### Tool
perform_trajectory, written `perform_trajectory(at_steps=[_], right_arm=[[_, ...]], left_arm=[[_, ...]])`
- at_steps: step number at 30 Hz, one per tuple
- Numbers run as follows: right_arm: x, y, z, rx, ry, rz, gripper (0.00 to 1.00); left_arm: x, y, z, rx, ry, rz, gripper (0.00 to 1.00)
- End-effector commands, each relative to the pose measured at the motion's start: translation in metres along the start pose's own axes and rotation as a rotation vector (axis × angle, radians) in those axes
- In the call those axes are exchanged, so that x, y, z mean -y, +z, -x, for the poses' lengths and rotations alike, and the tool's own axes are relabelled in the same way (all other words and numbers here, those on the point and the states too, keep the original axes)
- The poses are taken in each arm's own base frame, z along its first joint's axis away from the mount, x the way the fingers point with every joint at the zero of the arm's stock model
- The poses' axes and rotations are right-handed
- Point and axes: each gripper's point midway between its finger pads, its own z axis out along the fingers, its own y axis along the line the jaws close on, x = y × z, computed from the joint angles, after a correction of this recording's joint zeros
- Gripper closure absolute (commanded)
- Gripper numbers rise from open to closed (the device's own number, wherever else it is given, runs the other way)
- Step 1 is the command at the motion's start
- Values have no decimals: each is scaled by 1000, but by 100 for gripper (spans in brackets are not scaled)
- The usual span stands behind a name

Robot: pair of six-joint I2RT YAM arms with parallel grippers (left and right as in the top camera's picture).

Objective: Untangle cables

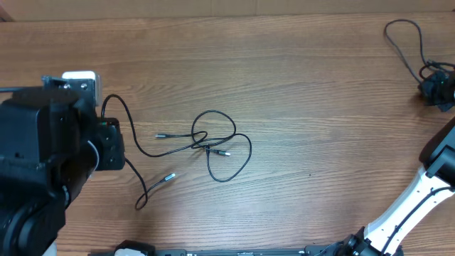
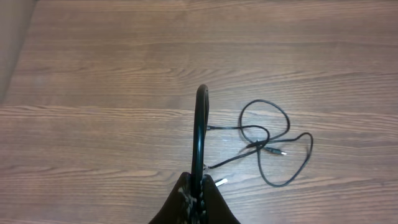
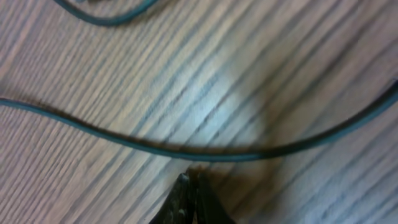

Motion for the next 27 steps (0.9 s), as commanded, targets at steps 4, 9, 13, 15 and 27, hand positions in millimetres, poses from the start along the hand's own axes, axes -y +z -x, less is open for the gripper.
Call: perform_trajectory(at_steps=[4, 9, 13, 15, 27], right_arm=[[-22, -28, 1, -20, 40, 66, 96], [-8, -18, 13, 53, 31, -14, 96], [-6, -1, 26, 126, -68, -10, 96], [-4, 7, 31, 160, -100, -12, 96], [-23, 2, 51, 230, -111, 81, 96]], left_arm=[[-1, 11, 4, -23, 16, 30, 96], [0, 14, 5, -34, 19, 32, 96], [0, 14, 5, -33, 26, 31, 96], [1, 13, 4, -30, 26, 28, 96], [4, 5, 2, -14, -8, -7, 96]])
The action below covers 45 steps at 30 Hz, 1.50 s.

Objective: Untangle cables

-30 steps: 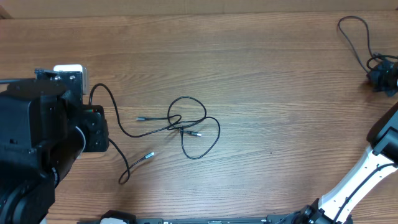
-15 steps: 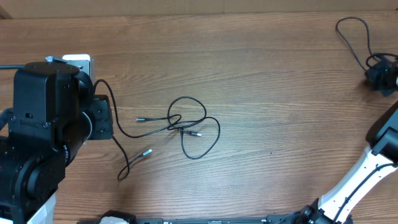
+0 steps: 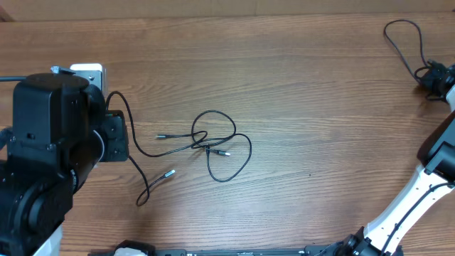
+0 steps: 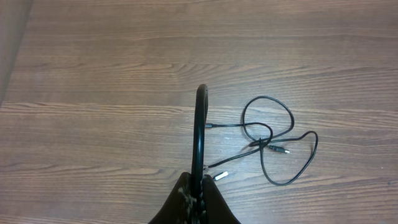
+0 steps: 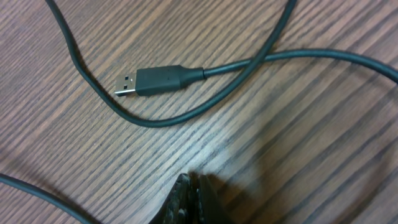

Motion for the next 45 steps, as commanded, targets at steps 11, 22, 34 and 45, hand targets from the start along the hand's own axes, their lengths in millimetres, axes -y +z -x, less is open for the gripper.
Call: perform_trajectory(at_steps=[11, 22, 34, 45], right_arm=[[-30, -104, 41, -22, 50, 58, 96], [-16, -66, -29, -142, 149, 8, 96], [6, -32, -49, -123, 146, -52, 96], [15, -4, -78, -182, 151, -71, 96]], left_arm=[[0, -7, -1, 21, 27, -11, 96], [1, -7, -1, 21, 34, -12, 96], [1, -7, -1, 21, 33, -12, 96], [1, -7, -1, 21, 33, -12, 96]])
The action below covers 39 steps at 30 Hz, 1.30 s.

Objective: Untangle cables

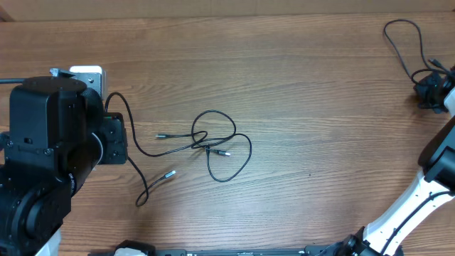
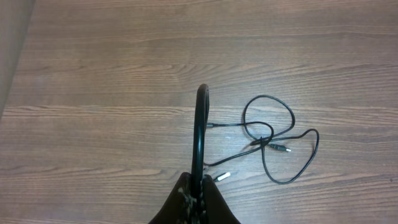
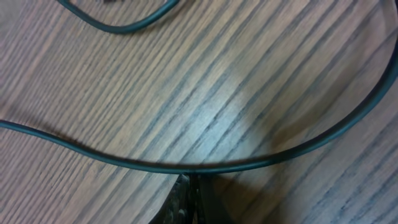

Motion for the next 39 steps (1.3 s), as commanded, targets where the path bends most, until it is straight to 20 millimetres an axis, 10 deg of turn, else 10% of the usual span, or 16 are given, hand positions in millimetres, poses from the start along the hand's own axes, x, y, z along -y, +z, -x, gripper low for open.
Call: perform_trajectory(at_steps=[1, 22, 39], right_arm=[[19, 32, -32, -81, 13, -48, 96], [14, 91, -22, 46, -65, 76, 96], [-13, 106, 32, 45, -120, 132, 96]], left_arm=[[1, -4, 1, 15, 14, -8, 96], [5, -4, 0, 10, -1, -30, 96], [6, -4, 0, 9, -24, -35, 96]])
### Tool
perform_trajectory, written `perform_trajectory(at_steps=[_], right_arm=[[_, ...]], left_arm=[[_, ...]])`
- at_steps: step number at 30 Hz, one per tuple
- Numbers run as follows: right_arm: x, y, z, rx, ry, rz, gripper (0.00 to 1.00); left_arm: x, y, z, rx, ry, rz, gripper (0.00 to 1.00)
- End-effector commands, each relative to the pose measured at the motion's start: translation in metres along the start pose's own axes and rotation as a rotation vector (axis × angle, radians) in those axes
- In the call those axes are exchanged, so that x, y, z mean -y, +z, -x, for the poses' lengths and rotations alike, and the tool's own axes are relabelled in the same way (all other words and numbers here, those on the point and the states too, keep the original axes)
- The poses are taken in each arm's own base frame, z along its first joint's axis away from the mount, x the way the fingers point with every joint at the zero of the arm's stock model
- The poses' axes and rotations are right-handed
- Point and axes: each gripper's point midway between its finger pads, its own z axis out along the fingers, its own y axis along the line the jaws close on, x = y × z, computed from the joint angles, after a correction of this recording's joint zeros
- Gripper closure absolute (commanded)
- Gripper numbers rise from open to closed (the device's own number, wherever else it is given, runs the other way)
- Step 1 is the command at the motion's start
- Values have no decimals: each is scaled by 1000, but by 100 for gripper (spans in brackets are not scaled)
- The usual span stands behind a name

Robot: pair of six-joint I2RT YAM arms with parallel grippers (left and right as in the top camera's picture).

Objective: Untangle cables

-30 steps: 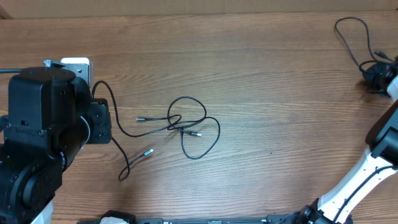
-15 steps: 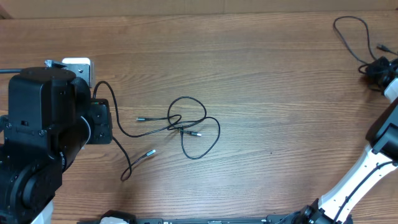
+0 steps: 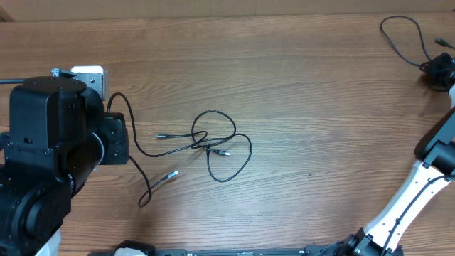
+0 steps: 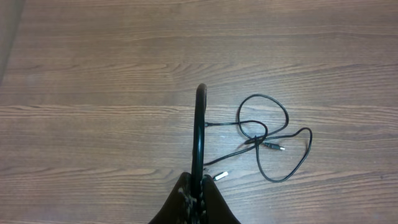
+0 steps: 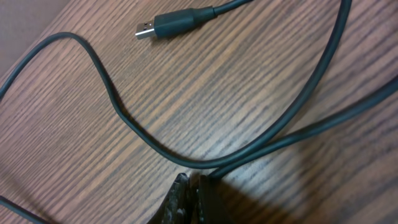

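Observation:
A thin black cable lies in a tangle (image 3: 213, 146) of loops at the table's middle, also seen as the tangle (image 4: 267, 134) in the left wrist view. One strand arches up from it into my left gripper (image 3: 114, 139), which is shut on the strand (image 4: 199, 124). Silver plugs (image 3: 169, 174) lie loose near the knot. At the far right a thicker dark cable (image 3: 402, 39) forms a loop. My right gripper (image 5: 194, 185) is shut on that cable, whose USB plug (image 5: 171, 23) rests on the wood.
A white block (image 3: 87, 72) sits behind the bulky left arm. The table's far edge (image 3: 227, 16) runs just beyond the thick cable's loop. The white right arm (image 3: 419, 192) stretches along the right side.
My right gripper has moved toward the far right corner, and the thick cable's loop has shifted with it; its USB plug is back in the wrist view. The left gripper and tangle barely changed.
My left gripper held the thin strand at every moment, shifting slightly away from the near edge after the first. My right gripper, shut by the thick cable, stood farther, nearer, then farther again at the right edge. The central tangle has kept its shape.

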Motion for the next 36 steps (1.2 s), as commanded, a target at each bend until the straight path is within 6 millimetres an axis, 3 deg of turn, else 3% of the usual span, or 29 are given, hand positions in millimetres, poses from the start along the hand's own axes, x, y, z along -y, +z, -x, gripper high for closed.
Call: perform_trajectory(at_steps=[1, 6, 10, 14, 16, 19, 23, 27, 28, 30, 33, 36], right_arm=[[25, 39, -60, -120, 6, -64, 96], [19, 32, -66, -181, -4, -61, 96], [-2, 3, -39, -180, -70, -50, 96], [-36, -44, 4, -121, -104, -27, 96], [-58, -78, 29, -76, -120, -6, 96], [-86, -123, 52, -33, -143, 21, 96], [-126, -176, 64, 0, -180, 58, 96], [-182, -223, 50, -21, -240, 115, 96], [-210, -239, 38, -37, -272, 163, 96], [-236, -252, 25, -55, -302, 209, 96], [-291, -276, -10, -107, -368, 309, 94], [-348, -297, -62, -184, -462, 402, 91]], left_arm=[[2, -4, 0, 13, -17, -13, 96], [2, -4, 1, 14, -13, -11, 96], [1, -3, 1, 10, -8, -8, 96], [3, 2, 2, -4, 5, -5, 96], [3, 5, 3, -13, 10, -4, 96], [4, 11, 4, -28, 12, 0, 96], [5, 14, 4, -38, 14, 2, 96], [0, 15, 6, -32, 15, 29, 96], [-2, 14, 7, -25, 13, 42, 96], [-2, 14, 8, -20, 13, 46, 96], [-2, 15, 14, 5, 8, 47, 96], [-2, 14, 33, 82, -7, 52, 96]])
